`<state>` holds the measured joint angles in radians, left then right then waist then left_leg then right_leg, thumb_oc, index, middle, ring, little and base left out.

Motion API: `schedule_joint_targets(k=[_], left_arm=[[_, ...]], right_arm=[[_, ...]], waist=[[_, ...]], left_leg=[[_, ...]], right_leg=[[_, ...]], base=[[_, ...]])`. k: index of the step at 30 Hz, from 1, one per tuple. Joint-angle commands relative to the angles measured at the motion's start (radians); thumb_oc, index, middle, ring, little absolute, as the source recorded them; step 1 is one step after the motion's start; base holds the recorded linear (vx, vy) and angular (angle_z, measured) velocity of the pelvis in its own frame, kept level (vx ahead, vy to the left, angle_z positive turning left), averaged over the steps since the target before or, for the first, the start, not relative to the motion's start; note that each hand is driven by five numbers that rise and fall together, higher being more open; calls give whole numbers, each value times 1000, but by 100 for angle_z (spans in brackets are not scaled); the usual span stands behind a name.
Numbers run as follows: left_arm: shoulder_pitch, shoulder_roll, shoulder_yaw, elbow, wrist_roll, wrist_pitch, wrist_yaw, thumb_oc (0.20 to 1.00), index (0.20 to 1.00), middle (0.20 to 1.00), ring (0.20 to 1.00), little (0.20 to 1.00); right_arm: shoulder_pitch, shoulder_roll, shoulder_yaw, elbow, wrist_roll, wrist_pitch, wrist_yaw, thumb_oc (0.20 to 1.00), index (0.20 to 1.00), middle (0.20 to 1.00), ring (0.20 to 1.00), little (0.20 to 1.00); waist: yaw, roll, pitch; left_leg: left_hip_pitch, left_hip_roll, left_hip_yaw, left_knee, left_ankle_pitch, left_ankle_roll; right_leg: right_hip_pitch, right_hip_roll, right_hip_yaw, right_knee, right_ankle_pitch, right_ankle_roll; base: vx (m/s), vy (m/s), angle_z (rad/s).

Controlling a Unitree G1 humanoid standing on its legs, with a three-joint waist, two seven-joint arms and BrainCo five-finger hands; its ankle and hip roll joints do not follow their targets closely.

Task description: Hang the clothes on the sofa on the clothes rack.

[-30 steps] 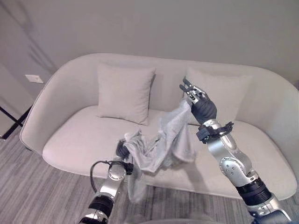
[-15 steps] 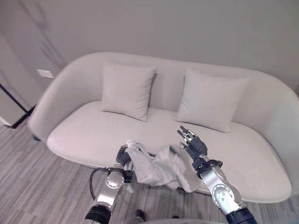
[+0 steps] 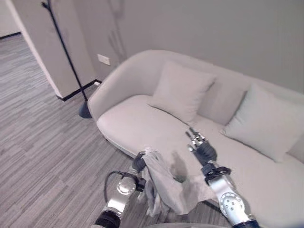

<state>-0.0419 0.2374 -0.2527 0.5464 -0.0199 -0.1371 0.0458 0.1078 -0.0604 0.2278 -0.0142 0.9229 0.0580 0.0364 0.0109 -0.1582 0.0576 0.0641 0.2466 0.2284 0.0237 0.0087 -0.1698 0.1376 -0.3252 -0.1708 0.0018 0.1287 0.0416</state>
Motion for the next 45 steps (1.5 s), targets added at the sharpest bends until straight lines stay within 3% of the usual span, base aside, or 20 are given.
schedule_joint_targets(k=[1,2,3,4,8,10,11,14,18,23,26,29,33,34,36,37,38,39,41,45], left_arm=[[-101,-2,-30,-115,-13,-81,-3,200,200,200,200,200],[-121,20,-30,-130,-12,-80,4,200,200,200,200,200],[-132,66,3,-181,-9,-79,26,200,200,200,200,200],[-136,89,15,-211,5,-83,33,200,200,200,200,200],[-157,122,26,-293,72,-109,57,200,200,200,200,200],[-209,157,23,-337,128,-113,102,200,200,200,200,200],[-208,156,23,-337,129,-112,102,200,200,200,200,200],[-243,154,20,-365,148,-109,118,200,200,200,200,200],[-289,155,8,-360,158,-101,135,200,200,200,200,200],[-378,201,4,-383,203,-83,176,200,200,200,200,200],[-440,220,14,-424,242,-79,199,200,200,200,200,200],[-479,228,25,-452,270,-71,220,200,200,200,200,200],[-555,222,73,-533,275,-75,252,200,200,200,200,200],[-573,240,84,-560,287,-67,262,200,200,200,200,200],[-597,262,103,-602,294,-59,274,200,200,200,200,200],[-617,256,119,-596,291,-54,284,200,200,200,200,200],[-618,257,120,-596,291,-54,284,200,200,200,200,200],[-628,254,123,-593,280,-51,282,200,200,200,200,200],[-664,231,139,-598,275,-53,286,200,200,200,200,200],[-720,181,135,-630,266,-58,280,200,200,200,200,200]], right_arm=[[-70,-63,-54,-53,-62,-23,31,200,200,200,200,200],[-88,-64,-71,-31,-125,-15,31,200,200,200,200,200],[-113,-95,-135,1,-290,-20,26,351,351,351,351,351],[-126,-106,-153,18,-350,-39,21,1000,1000,1000,1000,1000],[-110,-154,-200,54,-495,-78,-2,1000,1000,1000,1000,1000],[-73,-265,-244,34,-648,-111,-19,1000,1000,1000,1000,1000],[-72,-266,-243,33,-649,-111,-19,1000,1000,1000,1000,1000],[-31,-285,-269,48,-680,-119,-36,1000,1000,1000,1000,1000],[-21,-287,-255,88,-680,-117,-31,1000,1000,1000,1000,1000],[-62,-327,-137,144,-734,-115,11,1000,1000,1000,1000,1000],[-112,-387,-51,209,-877,-140,6,1000,1000,1000,1000,1000],[-135,-430,2,289,-953,-153,-6,1000,1000,1000,1000,1000],[-232,-452,121,481,-994,-173,-11,1000,1000,1000,1000,1000],[-243,-461,137,515,-1014,-180,-11,1000,1000,1000,1000,1000],[-255,-510,172,528,-1068,-203,-12,1000,1000,1000,1000,1000],[-261,-529,190,538,-1083,-211,-16,1000,1000,1000,1000,1000],[-263,-528,191,539,-1083,-211,-16,1000,1000,1000,1000,1000],[-257,-541,195,554,-1089,-214,-26,1000,1000,1000,1000,1000],[-272,-547,178,558,-1097,-226,-51,1000,1000,1000,1000,1000],[-344,-521,178,568,-1118,-241,-106,1000,1000,1000,1000,1000]], waist=[[-8,73,-32],[-13,81,-15],[-22,116,9],[-26,132,12],[-59,157,26],[-122,172,37],[-125,174,38],[-208,178,73],[-257,152,104],[-284,113,133],[-285,124,132],[-296,151,97],[-295,188,39],[-295,186,27],[-266,107,21],[-279,84,18],[-280,84,20],[-278,68,24],[-262,73,41],[-247,105,27]], left_leg=[[17,104,-33,-61,89,13],[39,72,-12,-74,85,19],[93,21,21,-98,66,39],[106,-2,26,-107,58,49],[110,-86,-8,-111,7,68],[96,-189,-46,-111,-23,80],[97,-188,-49,-111,-25,79],[139,-244,-121,-111,-37,98],[192,-274,-179,-111,-53,117],[276,-310,-232,-111,-53,131],[307,-326,-214,-111,-24,131],[322,-322,-202,-111,23,132],[318,-279,-108,12,79,85],[306,-245,-57,78,75,67],[174,-182,31,407,47,20],[141,-57,100,502,10,5],[136,-56,99,511,8,6],[115,27,134,559,-1,8],[76,66,125,505,2,6],[30,2,90,157,27,6]], right_leg=[[84,-110,6,-28,-11,4],[83,-140,-3,0,-10,-3],[75,-182,-59,34,-20,-12],[71,-182,-80,47,-24,-18],[47,-71,2,114,-35,-14],[-40,139,55,134,-56,-12],[-39,139,52,138,-60,-13],[-186,290,138,117,-54,-32],[-297,367,184,47,-37,-43],[-400,463,90,17,-26,-48],[-372,472,6,49,-32,-51],[-334,489,32,36,-24,-53],[-241,417,10,12,-11,-42],[-214,392,-4,-9,-4,-35],[-138,268,-19,-53,0,-16],[-107,244,-36,-74,4,-6],[-107,244,-36,-75,7,-6],[-68,219,-44,-83,-2,2],[-15,203,-55,-89,-3,8],[24,219,-18,-89,-18,10]], base=[[291,928,17],[422,1406,32],[214,912,15],[193,874,-2],[104,536,2],[174,598,88],[170,401,109],[184,291,127],[242,209,87],[277,114,68],[223,71,2],[379,89,3],[425,79,17],[498,51,5],[488,0,45],[270,-29,63],[297,-17,66],[319,39,71],[338,68,55],[210,130,-1]])
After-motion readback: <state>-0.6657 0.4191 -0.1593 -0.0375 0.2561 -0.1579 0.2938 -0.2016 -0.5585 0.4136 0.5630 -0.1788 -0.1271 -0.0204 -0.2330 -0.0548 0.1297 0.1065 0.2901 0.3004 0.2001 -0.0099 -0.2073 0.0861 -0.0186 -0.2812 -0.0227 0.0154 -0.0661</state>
